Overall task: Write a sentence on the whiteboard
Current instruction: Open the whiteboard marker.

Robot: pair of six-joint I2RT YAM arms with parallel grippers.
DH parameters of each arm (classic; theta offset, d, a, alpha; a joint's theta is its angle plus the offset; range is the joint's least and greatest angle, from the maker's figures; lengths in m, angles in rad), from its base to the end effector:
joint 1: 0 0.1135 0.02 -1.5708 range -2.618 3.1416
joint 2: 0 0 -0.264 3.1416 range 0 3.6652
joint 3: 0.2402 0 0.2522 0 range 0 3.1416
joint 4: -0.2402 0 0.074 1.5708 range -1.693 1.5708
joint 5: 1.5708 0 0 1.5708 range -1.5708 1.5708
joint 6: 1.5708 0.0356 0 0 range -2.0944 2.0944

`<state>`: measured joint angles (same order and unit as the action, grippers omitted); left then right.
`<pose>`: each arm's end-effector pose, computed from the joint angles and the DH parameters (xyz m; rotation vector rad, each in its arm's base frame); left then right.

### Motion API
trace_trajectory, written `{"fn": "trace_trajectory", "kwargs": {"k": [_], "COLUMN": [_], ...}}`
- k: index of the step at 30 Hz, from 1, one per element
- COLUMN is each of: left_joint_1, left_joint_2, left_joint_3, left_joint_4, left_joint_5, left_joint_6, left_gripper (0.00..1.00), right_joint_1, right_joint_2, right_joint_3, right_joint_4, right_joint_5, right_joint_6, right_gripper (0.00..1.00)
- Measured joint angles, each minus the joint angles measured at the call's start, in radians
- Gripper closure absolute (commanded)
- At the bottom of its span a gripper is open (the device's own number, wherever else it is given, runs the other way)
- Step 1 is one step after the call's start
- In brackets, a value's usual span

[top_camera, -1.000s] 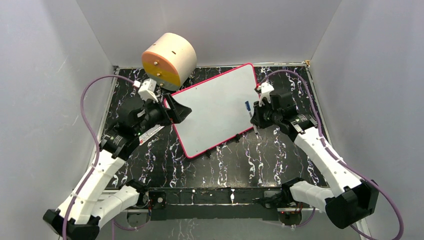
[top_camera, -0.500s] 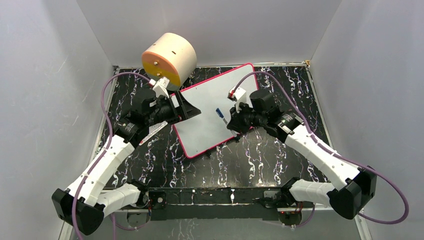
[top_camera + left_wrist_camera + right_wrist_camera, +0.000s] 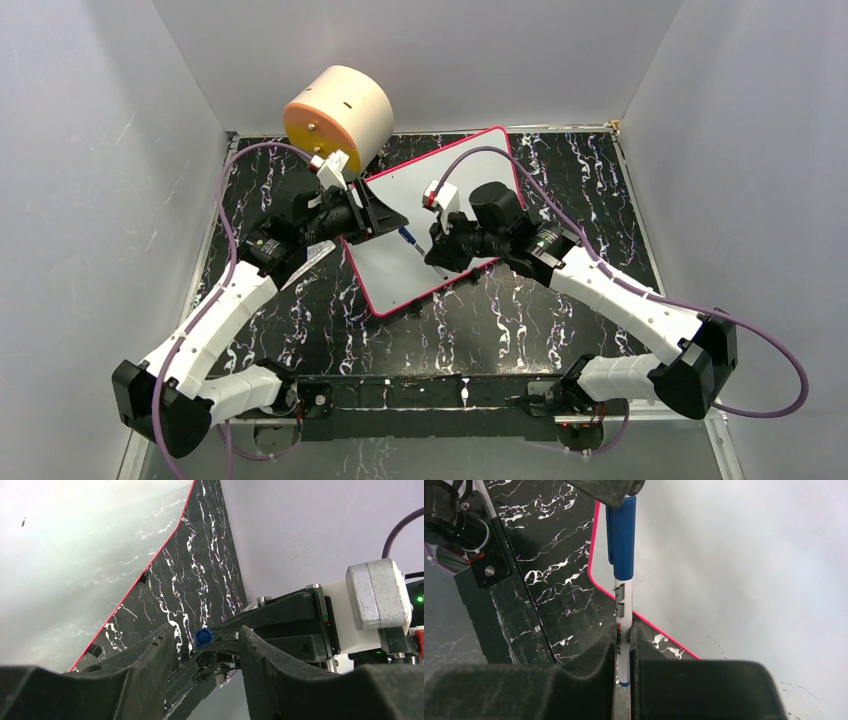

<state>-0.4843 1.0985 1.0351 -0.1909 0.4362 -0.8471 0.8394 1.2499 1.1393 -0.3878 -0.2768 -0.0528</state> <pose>0.2151 -0.1302 0.3662 -0.0235 2.0160 -1.2955 0.1810 0.2163 0.3449 -1.0792 1.8474 0.7599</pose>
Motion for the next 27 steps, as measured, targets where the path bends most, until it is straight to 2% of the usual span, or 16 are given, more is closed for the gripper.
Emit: {"fn": "trace_trajectory", "kwargs": {"k": [11,20,24,27], "left_joint_1": [-0.027,-0.048,-0.050,-0.050], "left_joint_2": [0.026,0.043,0.043,0.037], "left_joint_3": [-0.014,-0.018,-0.027,-0.039], "left_joint_4": [0.028,0.034,0.043,0.064], "left_joint_5": [0.010,-0.004,-0.015,-0.031], "left_joint_6": [-0.009,0.006,0.005,-0.010], "left_gripper": [0.63,1.00,1.00,1.00], "right_joint_1": [0.012,0.014,0.014,0.014], "right_joint_2": [0.002,0.017,0.015,0.000], "right_joint_3": [0.008,0.011,0.008,-0.024], "right_joint_4": [0.033,0.050,0.054,0.100], "right_joint_5": [-0.004,-0.005,0.005,0.014], "right_joint_6": [0.000,0.000,0.003,0.016], "right_gripper": [1.00,1.00,0.99,0.90]}}
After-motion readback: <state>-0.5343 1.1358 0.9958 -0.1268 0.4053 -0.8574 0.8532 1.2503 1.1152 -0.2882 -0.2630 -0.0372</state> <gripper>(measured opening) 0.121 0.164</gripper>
